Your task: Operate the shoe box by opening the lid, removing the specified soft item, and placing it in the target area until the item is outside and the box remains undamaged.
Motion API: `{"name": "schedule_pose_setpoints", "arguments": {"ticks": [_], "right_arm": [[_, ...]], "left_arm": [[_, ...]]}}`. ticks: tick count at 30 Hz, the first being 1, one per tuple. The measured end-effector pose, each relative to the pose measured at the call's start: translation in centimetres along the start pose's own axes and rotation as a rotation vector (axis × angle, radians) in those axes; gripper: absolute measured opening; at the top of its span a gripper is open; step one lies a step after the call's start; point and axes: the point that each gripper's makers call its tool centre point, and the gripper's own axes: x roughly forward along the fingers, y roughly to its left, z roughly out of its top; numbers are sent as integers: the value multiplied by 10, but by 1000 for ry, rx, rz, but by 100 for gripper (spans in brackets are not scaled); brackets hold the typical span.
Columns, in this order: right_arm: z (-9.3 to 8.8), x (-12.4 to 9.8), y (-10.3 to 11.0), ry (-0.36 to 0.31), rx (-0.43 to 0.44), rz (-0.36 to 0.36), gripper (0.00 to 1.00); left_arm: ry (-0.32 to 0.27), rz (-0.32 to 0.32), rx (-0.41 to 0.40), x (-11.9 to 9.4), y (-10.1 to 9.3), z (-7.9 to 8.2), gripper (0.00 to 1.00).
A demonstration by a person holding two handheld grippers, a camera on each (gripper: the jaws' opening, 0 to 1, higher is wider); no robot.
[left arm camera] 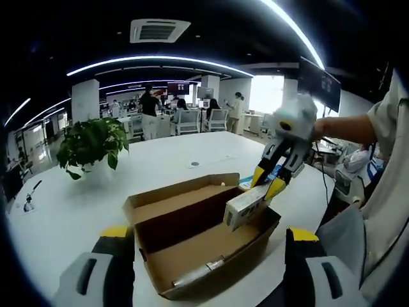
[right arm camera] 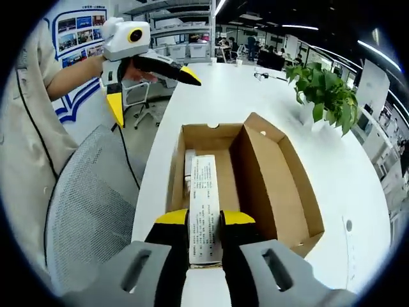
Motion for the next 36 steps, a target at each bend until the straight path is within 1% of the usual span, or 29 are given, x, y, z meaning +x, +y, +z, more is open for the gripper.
{"name": "schedule_pose_setpoints", "arguments": {"ticks": [9,13,19,25,36], "right_arm": [[6,-32,-10,-5,-35,-18,16],[9,-47,-17,-23,-26,-25,16],[9,-69,-27,-27,-44,-50,16],[3,-90,-38,-25,-62,-72,16],[-19,-125,-61,-3,-73,-126,16]], "left_arm": [[4,-13,4,3,0,0,100],[4,-17,4,4,-1,1,100],[5,-20,8,6,-2,4,100],[8,-26,10,8,-3,4,100],[9,-33,8,13,-4,3,100]]}}
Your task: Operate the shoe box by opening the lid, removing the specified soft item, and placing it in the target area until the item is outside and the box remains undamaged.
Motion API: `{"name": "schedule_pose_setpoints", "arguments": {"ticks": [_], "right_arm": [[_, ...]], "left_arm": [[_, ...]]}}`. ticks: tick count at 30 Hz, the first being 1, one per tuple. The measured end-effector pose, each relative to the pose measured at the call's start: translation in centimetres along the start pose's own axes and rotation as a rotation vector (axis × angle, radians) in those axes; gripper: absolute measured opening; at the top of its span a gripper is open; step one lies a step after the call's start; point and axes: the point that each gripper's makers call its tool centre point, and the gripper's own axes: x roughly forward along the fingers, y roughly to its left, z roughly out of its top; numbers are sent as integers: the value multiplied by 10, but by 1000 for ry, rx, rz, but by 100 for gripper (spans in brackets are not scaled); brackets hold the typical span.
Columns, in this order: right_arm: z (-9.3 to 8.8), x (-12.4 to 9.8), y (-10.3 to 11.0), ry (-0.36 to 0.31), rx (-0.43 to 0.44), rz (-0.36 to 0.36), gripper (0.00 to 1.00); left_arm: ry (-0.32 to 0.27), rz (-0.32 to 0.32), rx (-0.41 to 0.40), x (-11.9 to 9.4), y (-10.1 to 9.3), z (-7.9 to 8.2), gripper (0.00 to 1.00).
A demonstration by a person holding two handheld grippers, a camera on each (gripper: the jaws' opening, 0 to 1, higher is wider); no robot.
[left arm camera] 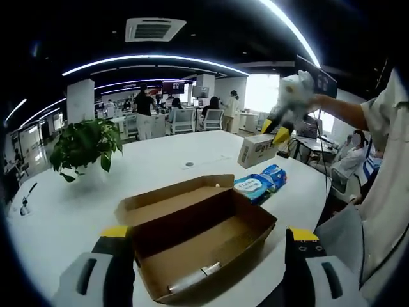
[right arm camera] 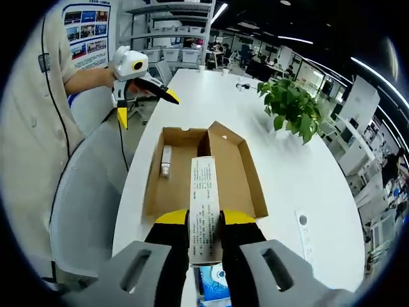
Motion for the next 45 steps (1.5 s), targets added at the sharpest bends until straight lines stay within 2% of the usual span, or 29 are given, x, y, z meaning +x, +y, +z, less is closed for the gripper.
{"name": "schedule_pose_setpoints", "arguments": {"ticks": [9,26,31,45], "right_arm": [[-23,-20,-19,25,-7,-41,16],[-92,-45,-61,125,-2,-98,16],[-110,-47,-70,157,-19,-108,16],[-175,-35,-90,256,-7,-93,16]], "left_arm": [[4,-7,-2,4,-1,-1,100],[14,3,-14,9,2,-3,100],[23,11,-23,9,3,-5,100],[60,22,-25,14,4,-9,100]]}}
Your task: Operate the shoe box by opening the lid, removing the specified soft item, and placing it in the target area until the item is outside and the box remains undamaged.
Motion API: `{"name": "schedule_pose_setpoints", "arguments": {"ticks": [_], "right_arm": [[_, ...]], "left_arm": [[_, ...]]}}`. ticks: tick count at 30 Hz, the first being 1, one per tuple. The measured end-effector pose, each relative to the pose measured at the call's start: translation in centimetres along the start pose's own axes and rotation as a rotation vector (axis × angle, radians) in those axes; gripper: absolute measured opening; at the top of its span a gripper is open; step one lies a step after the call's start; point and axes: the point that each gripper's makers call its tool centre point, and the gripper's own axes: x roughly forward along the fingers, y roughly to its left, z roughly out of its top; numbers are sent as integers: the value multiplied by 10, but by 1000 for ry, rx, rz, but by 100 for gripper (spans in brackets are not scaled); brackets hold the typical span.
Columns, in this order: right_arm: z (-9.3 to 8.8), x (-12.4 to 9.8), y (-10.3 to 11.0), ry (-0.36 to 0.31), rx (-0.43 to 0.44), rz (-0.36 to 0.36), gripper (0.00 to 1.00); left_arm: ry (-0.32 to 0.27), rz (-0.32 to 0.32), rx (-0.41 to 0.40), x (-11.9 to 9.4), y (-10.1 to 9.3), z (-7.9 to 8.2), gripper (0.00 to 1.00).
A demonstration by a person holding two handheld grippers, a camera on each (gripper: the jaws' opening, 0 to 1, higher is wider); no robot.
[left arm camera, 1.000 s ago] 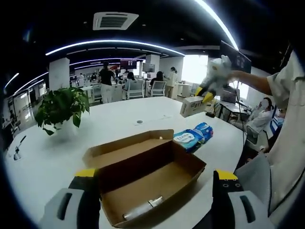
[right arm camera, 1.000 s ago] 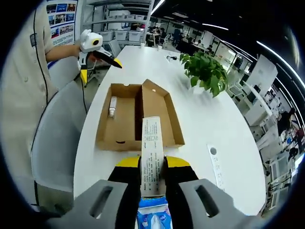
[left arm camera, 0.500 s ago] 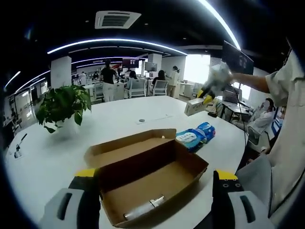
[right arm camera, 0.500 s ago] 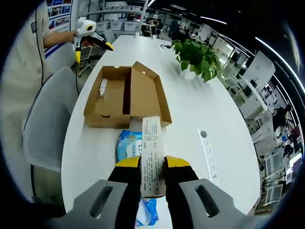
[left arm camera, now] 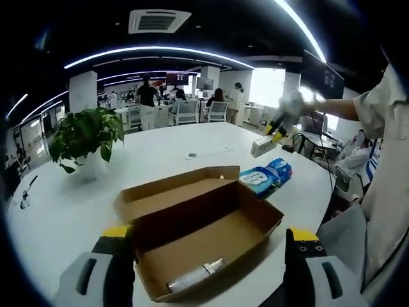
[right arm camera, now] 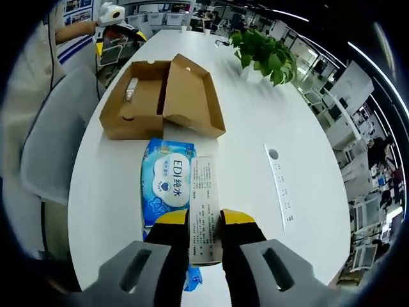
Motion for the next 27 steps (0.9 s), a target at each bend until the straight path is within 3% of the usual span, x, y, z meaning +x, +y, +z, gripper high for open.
{"name": "schedule_pose_setpoints", "arguments": {"ticks": [15,27], "right_arm": [[-60,25,-8,80,14,40,16],[-94,43,-8,137,-2,83,16]], "left_arm": [[21,-3,-9,8,0,-3,100],[47,-3,-15,15,5,-10,100]]}}
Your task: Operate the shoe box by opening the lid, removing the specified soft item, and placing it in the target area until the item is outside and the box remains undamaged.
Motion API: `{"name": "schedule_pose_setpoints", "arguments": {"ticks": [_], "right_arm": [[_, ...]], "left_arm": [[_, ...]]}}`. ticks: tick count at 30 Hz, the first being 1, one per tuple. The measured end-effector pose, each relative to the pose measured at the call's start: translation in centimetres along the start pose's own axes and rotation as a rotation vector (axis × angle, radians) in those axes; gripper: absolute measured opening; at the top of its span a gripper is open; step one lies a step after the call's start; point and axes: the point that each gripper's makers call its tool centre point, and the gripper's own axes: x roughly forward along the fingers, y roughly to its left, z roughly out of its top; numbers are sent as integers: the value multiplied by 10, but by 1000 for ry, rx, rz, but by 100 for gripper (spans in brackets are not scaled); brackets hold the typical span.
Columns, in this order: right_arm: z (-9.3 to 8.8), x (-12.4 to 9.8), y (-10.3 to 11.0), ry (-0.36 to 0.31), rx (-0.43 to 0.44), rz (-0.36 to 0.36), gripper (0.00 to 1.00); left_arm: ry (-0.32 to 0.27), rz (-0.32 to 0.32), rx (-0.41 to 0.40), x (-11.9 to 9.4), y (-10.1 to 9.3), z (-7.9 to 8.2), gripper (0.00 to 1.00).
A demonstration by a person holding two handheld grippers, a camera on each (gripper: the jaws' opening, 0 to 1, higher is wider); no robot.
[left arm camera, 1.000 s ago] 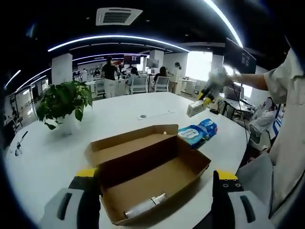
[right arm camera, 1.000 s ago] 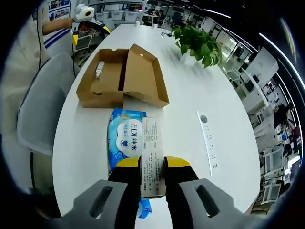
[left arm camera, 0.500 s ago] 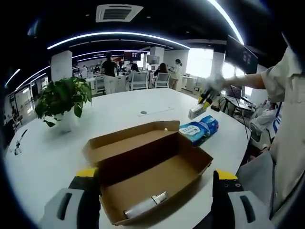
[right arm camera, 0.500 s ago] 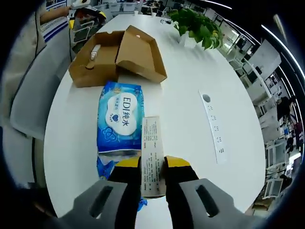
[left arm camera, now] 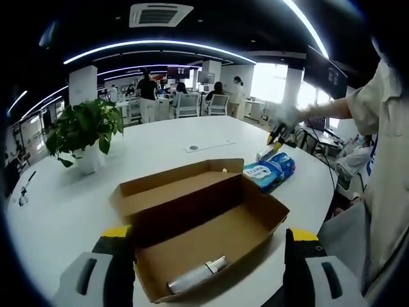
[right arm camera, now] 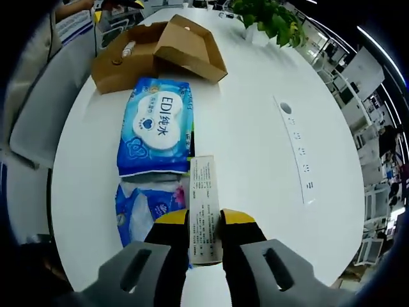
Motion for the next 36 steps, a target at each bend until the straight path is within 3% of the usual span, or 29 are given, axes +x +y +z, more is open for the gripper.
{"name": "schedule_pose_setpoints", "arguments": {"ticks": [16,36], "right_arm": [[-37,13,1,117,-71,21,16],[-32,5,-11,121,-41,-65,22]], "left_arm": [[6,-6,-16,2,-2,-6,99],[17,1,-7,-2,4,-11,98]]}}
